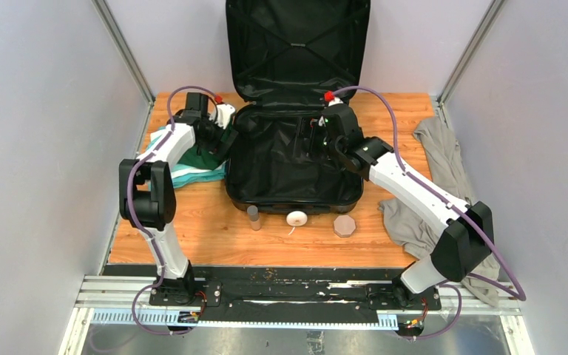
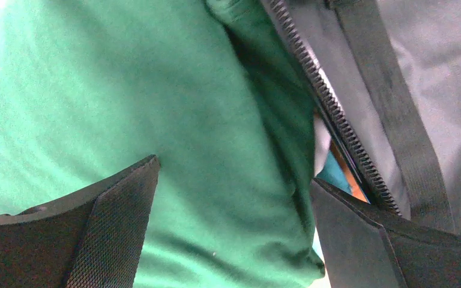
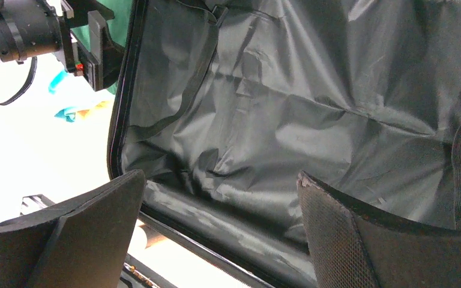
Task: Pack the luggage
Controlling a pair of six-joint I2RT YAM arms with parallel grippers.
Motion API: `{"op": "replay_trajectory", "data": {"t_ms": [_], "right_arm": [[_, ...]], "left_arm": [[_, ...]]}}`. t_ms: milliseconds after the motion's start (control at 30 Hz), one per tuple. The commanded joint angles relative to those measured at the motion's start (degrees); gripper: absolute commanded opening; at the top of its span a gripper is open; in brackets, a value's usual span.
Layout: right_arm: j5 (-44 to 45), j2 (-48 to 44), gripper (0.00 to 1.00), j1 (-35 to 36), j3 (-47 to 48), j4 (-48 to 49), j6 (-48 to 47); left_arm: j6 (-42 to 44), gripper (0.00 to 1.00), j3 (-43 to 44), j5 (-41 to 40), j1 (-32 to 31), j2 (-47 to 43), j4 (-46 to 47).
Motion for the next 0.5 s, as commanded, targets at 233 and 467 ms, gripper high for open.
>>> {"op": "replay_trajectory", "data": {"t_ms": [233,467], "right_arm": [[-0.39,-0.05,1.0,-0.14,-1.01,-1.36,0.7],[-1.01,1.49,0.96,-0.12,0.12,-1.91,0.39]], "left_arm": [[0.61,1.0,4.12,-0.97,-2.52,7.6,7.03],[-0.81,0.53,7.85,-2.61,-2.67,11.7,5.56]]}}
